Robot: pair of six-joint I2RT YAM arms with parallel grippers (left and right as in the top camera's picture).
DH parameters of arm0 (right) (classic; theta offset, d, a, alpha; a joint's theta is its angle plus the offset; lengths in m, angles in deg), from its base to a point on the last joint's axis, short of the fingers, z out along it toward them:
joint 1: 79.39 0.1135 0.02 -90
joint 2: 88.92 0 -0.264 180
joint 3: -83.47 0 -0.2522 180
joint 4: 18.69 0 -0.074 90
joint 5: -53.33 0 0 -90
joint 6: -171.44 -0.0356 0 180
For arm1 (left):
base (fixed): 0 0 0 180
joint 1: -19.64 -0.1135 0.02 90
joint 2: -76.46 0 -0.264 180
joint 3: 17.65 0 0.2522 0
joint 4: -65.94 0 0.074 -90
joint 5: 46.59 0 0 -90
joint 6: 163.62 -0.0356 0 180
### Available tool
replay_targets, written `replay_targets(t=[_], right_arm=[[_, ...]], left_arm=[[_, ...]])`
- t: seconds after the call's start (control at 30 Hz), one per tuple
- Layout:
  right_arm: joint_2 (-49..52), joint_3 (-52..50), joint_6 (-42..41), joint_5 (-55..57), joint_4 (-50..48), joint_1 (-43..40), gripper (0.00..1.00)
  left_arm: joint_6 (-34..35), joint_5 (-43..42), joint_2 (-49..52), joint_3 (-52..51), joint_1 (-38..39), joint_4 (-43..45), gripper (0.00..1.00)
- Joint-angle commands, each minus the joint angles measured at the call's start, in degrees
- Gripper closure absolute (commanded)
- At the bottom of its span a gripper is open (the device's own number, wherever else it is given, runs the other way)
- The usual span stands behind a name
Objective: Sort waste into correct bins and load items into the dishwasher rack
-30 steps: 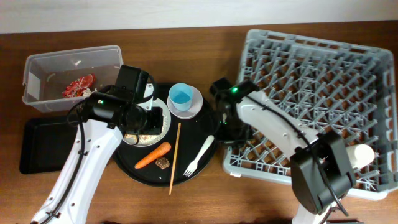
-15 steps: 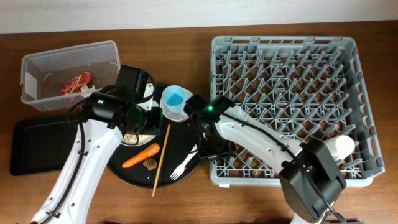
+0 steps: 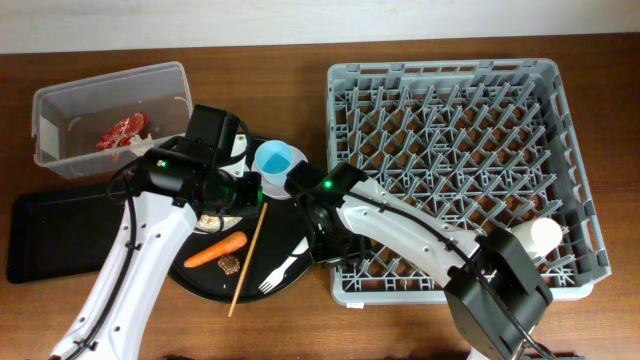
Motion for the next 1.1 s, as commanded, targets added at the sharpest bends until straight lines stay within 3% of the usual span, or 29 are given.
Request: replay_targets(t=[0.0, 0.1, 0.23, 0.57, 0.67, 0.83, 0.9, 1.07], right_arm=[[-0.3, 0.6, 3.0, -5.2, -1.4, 2.1, 0.82], [-1.0, 1.2, 3.4, -4.7, -1.4, 1.9, 0.76], [-3.5, 2.1, 4.7, -2.7, -0.5, 0.9, 0.60], [-14.1, 6.8, 7.8, 5.4, 4.0, -11.3, 0.58], [-16.3, 6.8, 7.8, 10.3, 4.4, -18.1, 0.52], [-15.5, 6.7, 16.5, 10.0, 6.8, -29.6, 0.58], [-15.5, 6.7, 17.3, 11.5, 8.3, -33.6, 0.73], [-15.5, 6.7, 22.9, 11.8, 10.8, -43.8, 0.70]], left_arm=[[-0.3, 0.6, -0.7, 0.2, -0.2, -0.1, 0.62], [-0.3, 0.7, -0.7, 0.2, -0.2, -0.1, 0.62], [-0.3, 0.8, -0.7, 0.2, -0.2, 0.0, 0.62], [-0.3, 2.1, -0.7, 0.2, -0.2, -0.1, 0.62], [-0.3, 2.1, -0.7, 0.2, -0.2, 0.2, 0.61], [-0.3, 2.1, -0.7, 0.2, -0.2, 1.3, 0.61], [-0.3, 2.1, -0.6, 0.2, -0.2, 3.5, 0.61], [-0.3, 2.2, 0.3, 0.2, -0.2, 8.3, 0.50]])
